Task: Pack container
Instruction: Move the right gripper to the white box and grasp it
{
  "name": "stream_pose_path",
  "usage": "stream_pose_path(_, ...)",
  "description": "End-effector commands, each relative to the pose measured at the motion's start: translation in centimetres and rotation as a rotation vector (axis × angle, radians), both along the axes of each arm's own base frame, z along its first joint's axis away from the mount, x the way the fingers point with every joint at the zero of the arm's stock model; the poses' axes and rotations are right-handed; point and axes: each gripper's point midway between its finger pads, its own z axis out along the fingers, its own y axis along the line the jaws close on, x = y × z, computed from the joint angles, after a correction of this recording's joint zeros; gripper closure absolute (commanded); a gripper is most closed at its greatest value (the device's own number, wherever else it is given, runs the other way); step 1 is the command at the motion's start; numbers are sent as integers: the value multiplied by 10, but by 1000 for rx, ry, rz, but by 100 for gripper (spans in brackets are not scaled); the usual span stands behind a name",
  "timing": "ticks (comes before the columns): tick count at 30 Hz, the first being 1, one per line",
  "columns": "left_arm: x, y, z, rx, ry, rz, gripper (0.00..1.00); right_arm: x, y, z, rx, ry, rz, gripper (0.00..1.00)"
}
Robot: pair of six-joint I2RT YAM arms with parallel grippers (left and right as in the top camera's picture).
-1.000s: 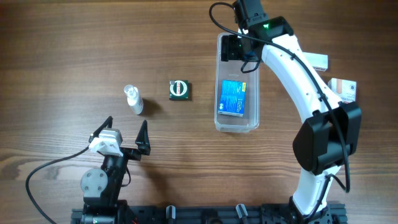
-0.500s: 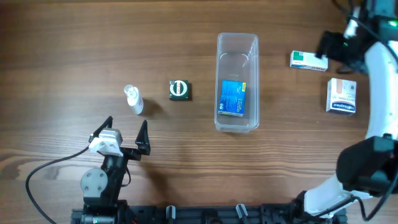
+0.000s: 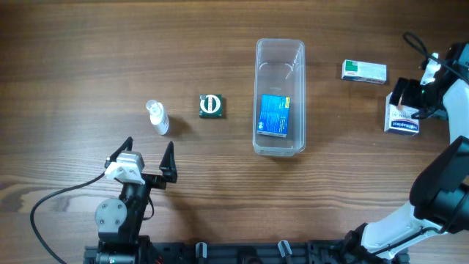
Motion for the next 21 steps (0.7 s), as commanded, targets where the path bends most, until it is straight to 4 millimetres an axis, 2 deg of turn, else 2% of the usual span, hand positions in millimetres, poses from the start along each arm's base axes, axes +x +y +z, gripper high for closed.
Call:
stream_pose_path(1,0,1,-2,18,1,0,0,0,4,-24,19,38,71,0)
stream_pose_path(7,0,1,-2,18,1,1,0,-3,-3,-44,9,85,82,0)
stream_pose_path(11,0,1,-2,18,1,0,0,-5,-7,-49,12,92,69,0)
stream_pose_path(17,0,1,-2,18,1,1,0,-9,-6,-70,41,134,45,0)
stream_pose_path(21,0,1,-2,19,1,1,0,-10,-5,-75,47,142,43,0)
